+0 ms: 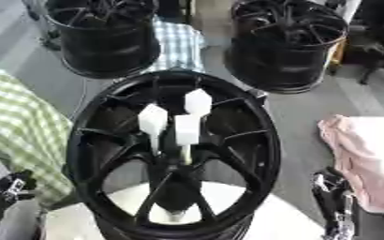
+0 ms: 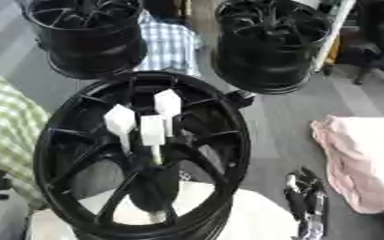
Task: Pull the pin out of the wheel hub.
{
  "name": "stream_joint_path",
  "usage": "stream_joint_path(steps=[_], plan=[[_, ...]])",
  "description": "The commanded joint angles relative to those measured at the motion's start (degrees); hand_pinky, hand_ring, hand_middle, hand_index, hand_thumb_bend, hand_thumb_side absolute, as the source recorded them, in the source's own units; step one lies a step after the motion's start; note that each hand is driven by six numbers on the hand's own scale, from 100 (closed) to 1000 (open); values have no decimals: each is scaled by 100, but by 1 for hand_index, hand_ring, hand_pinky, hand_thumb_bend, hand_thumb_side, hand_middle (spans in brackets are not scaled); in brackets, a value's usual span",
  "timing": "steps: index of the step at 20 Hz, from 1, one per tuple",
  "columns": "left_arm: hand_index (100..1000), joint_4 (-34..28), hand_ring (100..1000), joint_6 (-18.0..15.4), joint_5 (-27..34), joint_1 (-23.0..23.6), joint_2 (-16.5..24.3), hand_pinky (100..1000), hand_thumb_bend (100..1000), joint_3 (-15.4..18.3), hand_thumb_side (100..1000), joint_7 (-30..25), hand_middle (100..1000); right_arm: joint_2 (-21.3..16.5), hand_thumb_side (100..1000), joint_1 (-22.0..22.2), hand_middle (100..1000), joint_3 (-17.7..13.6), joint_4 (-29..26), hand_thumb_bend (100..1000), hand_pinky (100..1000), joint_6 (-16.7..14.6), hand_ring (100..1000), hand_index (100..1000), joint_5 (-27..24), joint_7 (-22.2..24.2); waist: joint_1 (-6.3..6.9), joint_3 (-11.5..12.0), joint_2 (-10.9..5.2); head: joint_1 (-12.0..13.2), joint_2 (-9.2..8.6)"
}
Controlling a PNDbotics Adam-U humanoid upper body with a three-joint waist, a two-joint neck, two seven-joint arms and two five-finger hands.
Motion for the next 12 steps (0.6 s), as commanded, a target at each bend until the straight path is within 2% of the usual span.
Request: stream_joint_path(steps=[1, 12], plan=[[796, -80, 749, -1, 32, -46, 131, 713, 308, -19, 660, -4, 646, -71, 394, -63, 633, 4, -59, 100, 749, 1, 654, 801, 28, -15, 23, -7, -54, -20, -5], [796, -79, 750, 8, 38, -40, 122, 713, 306, -18, 660, 1, 646, -143, 391, -90, 646, -45, -133, 100, 752, -29, 658, 816, 31, -64, 28, 0, -73, -32, -7]])
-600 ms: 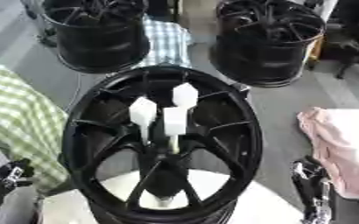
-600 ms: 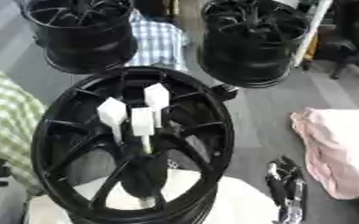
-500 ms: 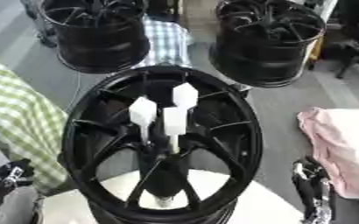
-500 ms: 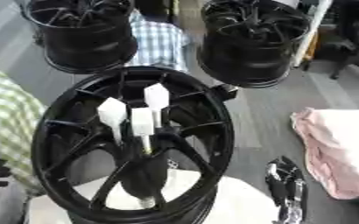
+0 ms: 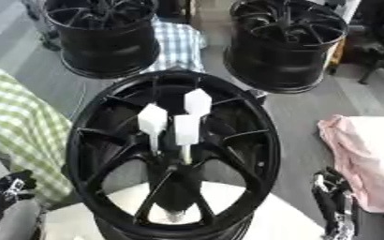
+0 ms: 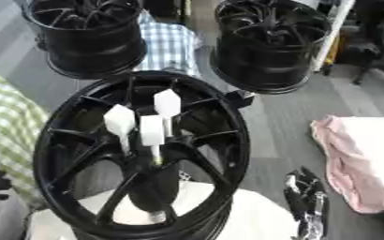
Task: Pull the pin out of the wheel hub.
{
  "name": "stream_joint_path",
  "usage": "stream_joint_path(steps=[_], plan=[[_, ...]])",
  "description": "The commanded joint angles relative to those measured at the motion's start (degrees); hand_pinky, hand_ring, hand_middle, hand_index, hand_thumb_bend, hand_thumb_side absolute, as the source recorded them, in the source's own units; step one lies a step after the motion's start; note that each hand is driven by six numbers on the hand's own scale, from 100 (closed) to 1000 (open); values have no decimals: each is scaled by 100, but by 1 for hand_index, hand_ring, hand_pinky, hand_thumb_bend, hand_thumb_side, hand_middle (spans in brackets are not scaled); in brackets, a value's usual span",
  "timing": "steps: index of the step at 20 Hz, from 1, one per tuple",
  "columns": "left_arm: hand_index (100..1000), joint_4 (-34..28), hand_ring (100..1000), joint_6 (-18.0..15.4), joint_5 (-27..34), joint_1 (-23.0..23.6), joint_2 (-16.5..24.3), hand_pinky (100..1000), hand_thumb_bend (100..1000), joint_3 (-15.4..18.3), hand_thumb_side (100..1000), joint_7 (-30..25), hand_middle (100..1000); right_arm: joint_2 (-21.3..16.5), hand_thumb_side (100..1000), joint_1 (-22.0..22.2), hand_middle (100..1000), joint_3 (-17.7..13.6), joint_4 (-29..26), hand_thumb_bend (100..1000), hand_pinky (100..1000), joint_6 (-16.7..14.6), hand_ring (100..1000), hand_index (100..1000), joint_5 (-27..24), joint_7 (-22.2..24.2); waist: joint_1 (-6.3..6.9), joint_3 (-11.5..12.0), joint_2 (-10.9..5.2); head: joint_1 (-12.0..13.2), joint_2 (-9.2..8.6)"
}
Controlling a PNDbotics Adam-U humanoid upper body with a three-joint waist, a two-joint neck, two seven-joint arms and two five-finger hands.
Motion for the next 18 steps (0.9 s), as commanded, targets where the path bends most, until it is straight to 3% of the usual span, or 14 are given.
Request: stream_joint_path(steps=[1, 5, 8, 12, 15, 18], plan=[[796, -80, 750, 7, 28, -36, 121, 713, 306, -21, 660, -1, 646, -227, 390, -160, 648, -78, -219, 100, 753, 5, 659, 818, 95, -60, 23, 7, -82, -12, 4], [796, -102, 750, 20, 5, -5, 133, 712, 306, -24, 661, -14, 646, -957, 371, -775, 662, -171, -724, 100, 762, 347, 671, 832, 592, 46, -15, 10, -139, 34, 62], [796, -128, 750, 38, -10, 10, 141, 712, 307, -30, 660, -31, 646, -1779, 364, -1465, 685, -88, -1252, 100, 772, 918, 689, 852, 1177, 518, -47, 35, -170, 70, 90], [796, -140, 750, 53, -36, 32, 165, 712, 308, -38, 660, -42, 646, -2740, 359, -2275, 722, 271, -1908, 133, 787, 1588, 718, 887, 1548, 1723, -87, 61, -196, 74, 111], [796, -141, 750, 58, -57, 44, 183, 711, 308, -47, 659, -49, 646, -3303, 374, -2876, 757, 699, -2127, 169, 800, 1923, 750, 914, 1514, 2940, -116, 90, -216, 56, 154], [796, -140, 750, 62, -76, 53, 200, 712, 308, -52, 659, -53, 646, -3638, 390, -3453, 790, 1157, -2161, 204, 817, 2166, 789, 931, 1439, 4306, -141, 109, -237, 65, 176]])
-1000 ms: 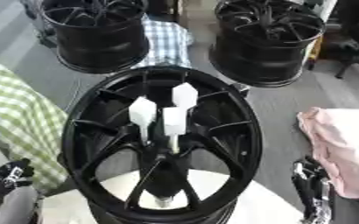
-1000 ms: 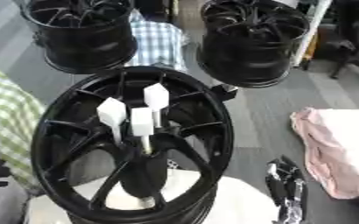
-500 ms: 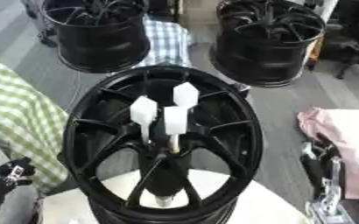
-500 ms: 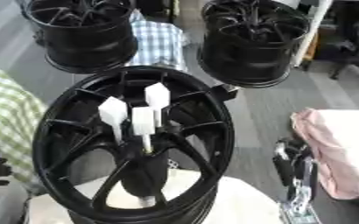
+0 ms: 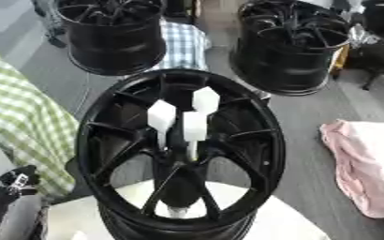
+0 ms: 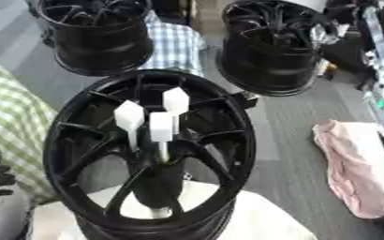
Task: Pull the pin out of the wheel hub.
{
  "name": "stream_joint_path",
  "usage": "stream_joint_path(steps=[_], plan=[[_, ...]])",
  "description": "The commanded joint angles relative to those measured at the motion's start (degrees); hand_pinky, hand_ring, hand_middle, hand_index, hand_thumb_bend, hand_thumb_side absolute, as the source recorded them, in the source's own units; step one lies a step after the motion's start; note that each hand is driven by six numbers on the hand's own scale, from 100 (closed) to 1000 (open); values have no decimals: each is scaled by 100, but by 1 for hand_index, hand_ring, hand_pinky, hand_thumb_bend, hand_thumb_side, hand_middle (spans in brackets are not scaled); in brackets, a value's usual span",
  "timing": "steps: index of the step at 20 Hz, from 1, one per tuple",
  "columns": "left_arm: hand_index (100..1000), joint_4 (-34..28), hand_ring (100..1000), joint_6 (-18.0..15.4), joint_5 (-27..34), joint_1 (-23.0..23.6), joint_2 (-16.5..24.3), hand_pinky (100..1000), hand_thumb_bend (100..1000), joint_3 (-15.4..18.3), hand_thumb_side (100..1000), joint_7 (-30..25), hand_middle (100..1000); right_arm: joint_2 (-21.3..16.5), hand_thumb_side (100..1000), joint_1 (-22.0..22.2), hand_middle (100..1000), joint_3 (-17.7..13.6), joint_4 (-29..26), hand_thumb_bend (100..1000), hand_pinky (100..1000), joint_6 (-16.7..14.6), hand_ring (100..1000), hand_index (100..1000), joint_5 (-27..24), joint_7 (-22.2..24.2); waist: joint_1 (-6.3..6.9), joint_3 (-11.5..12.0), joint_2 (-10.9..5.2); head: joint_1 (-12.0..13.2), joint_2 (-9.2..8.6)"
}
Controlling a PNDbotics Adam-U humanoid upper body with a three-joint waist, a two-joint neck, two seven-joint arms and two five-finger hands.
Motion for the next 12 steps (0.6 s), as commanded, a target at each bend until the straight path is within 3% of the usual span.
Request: stream_joint_path(steps=[1, 6, 10, 12], plan=[[796, -104, 750, 9, -35, -34, 178, 712, 308, -23, 659, -7, 646, -505, 399, -500, 804, 436, -156, 212, 822, 232, 802, 938, -48, 1367, 6, 11, -83, 7, 30], [797, -105, 750, 11, -61, -9, 205, 712, 311, -29, 659, -17, 647, -416, 429, -1291, 850, 1154, -191, 264, 847, 418, 851, 960, -2, 3236, -40, 40, -123, 12, 74], [797, -122, 751, 20, -86, -21, 205, 712, 312, -50, 660, -52, 647, -115, 414, -1678, 877, 1578, -113, 284, 864, 426, 884, 971, 126, 4276, -69, 91, -133, 11, 90], [797, -137, 751, 24, -106, -33, 205, 712, 312, -60, 660, -76, 647, 38, 408, -1828, 896, 1760, -22, 304, 875, 391, 908, 976, 236, 4569, -89, 118, -135, -4, 106]])
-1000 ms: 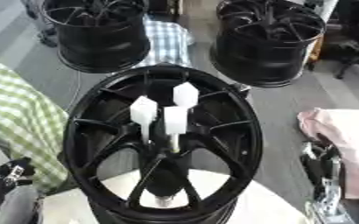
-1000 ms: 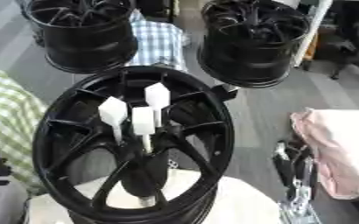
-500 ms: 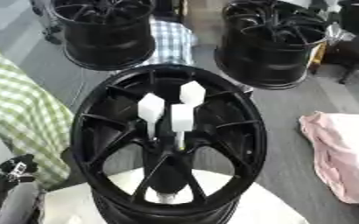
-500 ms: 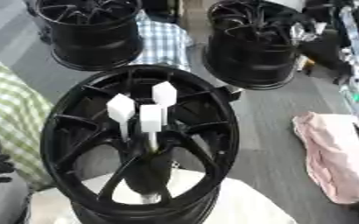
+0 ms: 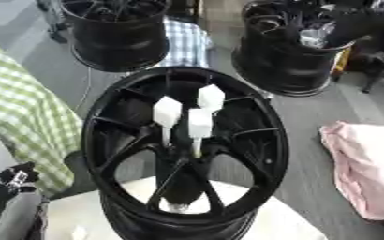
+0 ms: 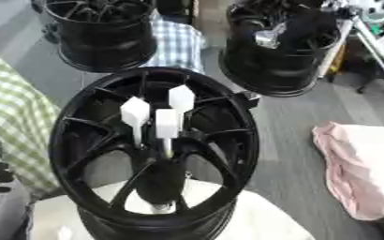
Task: Pull the pin out of the wheel hub.
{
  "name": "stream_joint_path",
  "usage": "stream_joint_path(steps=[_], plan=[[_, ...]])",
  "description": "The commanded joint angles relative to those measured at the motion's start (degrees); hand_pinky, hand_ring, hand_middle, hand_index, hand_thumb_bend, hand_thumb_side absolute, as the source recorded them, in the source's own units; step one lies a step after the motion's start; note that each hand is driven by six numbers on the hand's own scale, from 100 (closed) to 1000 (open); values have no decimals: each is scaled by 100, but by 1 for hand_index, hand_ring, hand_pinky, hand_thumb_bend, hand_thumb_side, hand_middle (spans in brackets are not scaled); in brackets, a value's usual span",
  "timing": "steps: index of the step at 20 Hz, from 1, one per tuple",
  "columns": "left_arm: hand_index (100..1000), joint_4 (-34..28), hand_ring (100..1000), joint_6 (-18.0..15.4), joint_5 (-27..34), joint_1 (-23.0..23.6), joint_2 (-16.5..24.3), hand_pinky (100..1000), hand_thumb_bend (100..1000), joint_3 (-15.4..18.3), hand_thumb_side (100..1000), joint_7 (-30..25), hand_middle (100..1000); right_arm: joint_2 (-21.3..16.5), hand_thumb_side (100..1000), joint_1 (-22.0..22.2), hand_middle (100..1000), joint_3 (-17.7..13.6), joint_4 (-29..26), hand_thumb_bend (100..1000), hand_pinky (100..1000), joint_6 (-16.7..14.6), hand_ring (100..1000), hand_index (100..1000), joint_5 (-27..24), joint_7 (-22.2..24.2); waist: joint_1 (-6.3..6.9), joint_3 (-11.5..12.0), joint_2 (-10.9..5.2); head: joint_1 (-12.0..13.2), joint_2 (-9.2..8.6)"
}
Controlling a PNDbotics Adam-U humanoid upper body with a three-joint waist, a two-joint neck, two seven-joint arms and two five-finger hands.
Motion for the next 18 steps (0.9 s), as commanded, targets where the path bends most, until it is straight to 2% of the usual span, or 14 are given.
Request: stream_joint_path(steps=[1, 4, 8, 13, 18], plan=[[797, -142, 751, -2, -58, -62, 157, 712, 312, -28, 660, -48, 647, 141, 419, -274, 912, 242, 112, 324, 885, -51, 924, 981, 190, 439, 8, 19, -83, -23, 52], [798, -166, 751, 1, -82, -73, 152, 712, 314, -38, 661, -78, 648, 419, 413, -439, 942, 470, 398, 352, 909, -169, 959, 991, 440, 483, -7, 48, -81, -44, 46], [798, -186, 752, 6, -97, -95, 140, 712, 315, -48, 662, -107, 648, 776, 391, -593, 965, 575, 826, 373, 931, -455, 984, 1000, 953, 489, -9, 76, -66, -59, 9], [798, -206, 752, 1, -132, -130, 132, 712, 315, -71, 662, -156, 649, 1106, 387, -658, 960, 537, 1410, 371, 934, -813, 986, 1000, 1452, 489, -14, 113, -37, -84, -39], [798, -226, 753, 7, -113, -158, 122, 712, 315, -76, 662, -175, 649, 1347, 395, -670, 940, 420, 1945, 358, 931, -1037, 977, 1000, 1780, 489, -11, 142, -5, -96, -85]])
